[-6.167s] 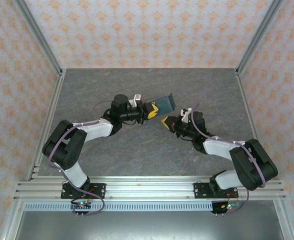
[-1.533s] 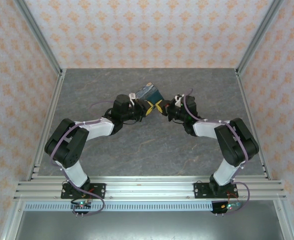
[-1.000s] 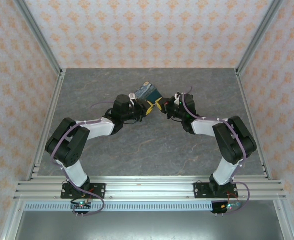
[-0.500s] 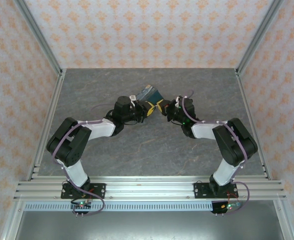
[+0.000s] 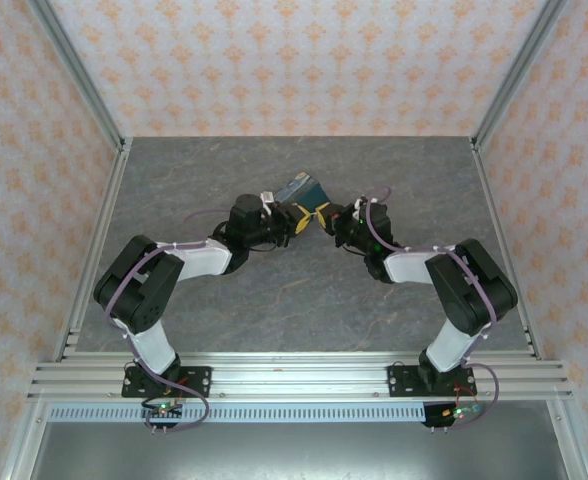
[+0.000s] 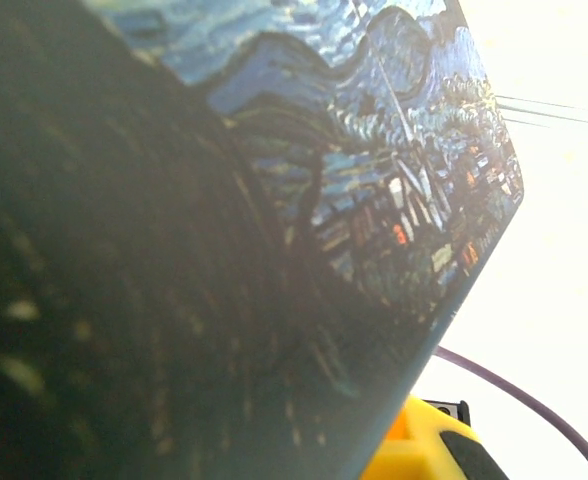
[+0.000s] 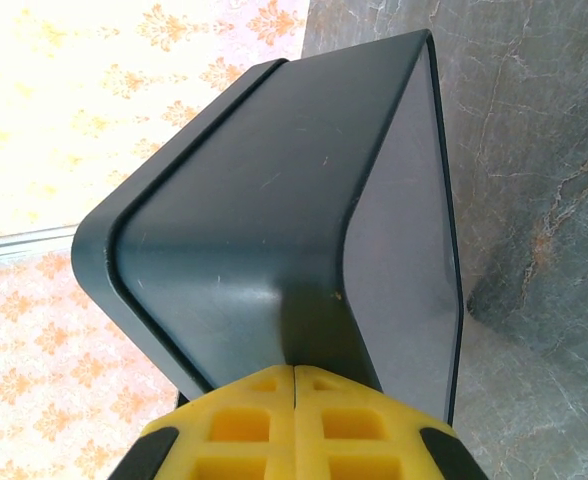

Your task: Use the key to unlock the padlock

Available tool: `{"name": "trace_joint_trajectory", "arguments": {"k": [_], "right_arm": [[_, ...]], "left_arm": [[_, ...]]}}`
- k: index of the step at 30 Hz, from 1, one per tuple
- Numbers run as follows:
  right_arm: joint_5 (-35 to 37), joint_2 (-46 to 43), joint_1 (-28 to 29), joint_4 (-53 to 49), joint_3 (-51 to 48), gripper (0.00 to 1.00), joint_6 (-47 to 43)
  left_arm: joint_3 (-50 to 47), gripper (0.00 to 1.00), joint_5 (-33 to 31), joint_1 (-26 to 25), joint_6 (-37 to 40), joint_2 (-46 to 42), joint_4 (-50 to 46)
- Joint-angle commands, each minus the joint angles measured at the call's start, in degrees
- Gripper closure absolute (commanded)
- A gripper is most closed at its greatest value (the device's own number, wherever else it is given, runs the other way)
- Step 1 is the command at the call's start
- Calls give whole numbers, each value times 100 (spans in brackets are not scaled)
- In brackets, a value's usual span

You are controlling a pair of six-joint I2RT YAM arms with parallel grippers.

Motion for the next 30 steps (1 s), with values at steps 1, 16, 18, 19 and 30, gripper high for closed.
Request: {"name": "trace_joint_trajectory", "arguments": {"k": [1, 16, 18, 19, 30], "right_arm": [[-554, -175, 361, 505, -71, 100, 222], [-503, -70, 385, 1126, -126, 100, 878], [-465, -13, 491, 1099, 78, 100, 925], [-476, 64, 548, 1112, 237, 100, 958], [-453, 248, 826, 1204, 349, 100, 1039]], "left_arm": [[118, 100, 494, -342, 26, 23, 899], [134, 100, 487, -340, 96, 82, 923], [143, 100, 507, -356, 122, 132, 920], [143, 100, 507, -368, 122, 160, 933], [189, 100, 502, -372, 202, 292, 955]]}}
